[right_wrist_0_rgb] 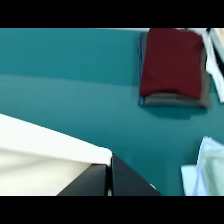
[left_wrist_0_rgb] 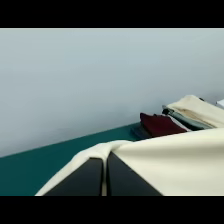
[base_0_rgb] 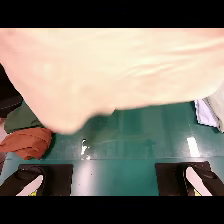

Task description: Fold the shirts.

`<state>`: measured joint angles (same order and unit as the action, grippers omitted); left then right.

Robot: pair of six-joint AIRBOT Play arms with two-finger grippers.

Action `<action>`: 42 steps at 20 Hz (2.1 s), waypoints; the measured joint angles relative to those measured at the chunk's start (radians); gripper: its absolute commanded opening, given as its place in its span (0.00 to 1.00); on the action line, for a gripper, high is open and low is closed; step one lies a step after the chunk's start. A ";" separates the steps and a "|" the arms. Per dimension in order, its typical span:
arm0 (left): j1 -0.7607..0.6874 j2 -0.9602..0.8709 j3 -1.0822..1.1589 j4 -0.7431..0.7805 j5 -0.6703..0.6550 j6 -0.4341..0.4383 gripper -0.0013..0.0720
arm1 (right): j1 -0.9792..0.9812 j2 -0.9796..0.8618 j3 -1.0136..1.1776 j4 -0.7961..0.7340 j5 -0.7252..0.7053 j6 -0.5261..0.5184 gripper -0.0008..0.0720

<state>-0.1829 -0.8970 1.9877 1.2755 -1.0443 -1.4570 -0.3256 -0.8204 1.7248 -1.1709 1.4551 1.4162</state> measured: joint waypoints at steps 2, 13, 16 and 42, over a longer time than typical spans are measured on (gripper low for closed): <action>0.000 -0.065 -0.048 0.001 -0.007 0.000 0.04 | -0.002 -0.070 -0.006 -0.003 0.059 0.028 0.04; 0.008 -0.719 -0.193 0.012 -0.017 -0.002 0.73 | -0.004 -0.515 -0.399 -0.013 -0.014 0.085 0.44; 0.040 -0.776 -0.174 0.011 -0.006 -0.041 0.74 | -0.007 -0.607 -0.343 -0.009 -0.074 0.085 0.63; -0.109 -0.346 -1.231 -0.264 0.245 -0.137 0.36 | 0.173 -0.369 -0.464 -0.001 -0.140 0.029 0.63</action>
<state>-0.2920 -1.2434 0.7567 1.0119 -0.7994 -1.5940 -0.1528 -1.1892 1.2610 -1.1721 1.3148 1.4456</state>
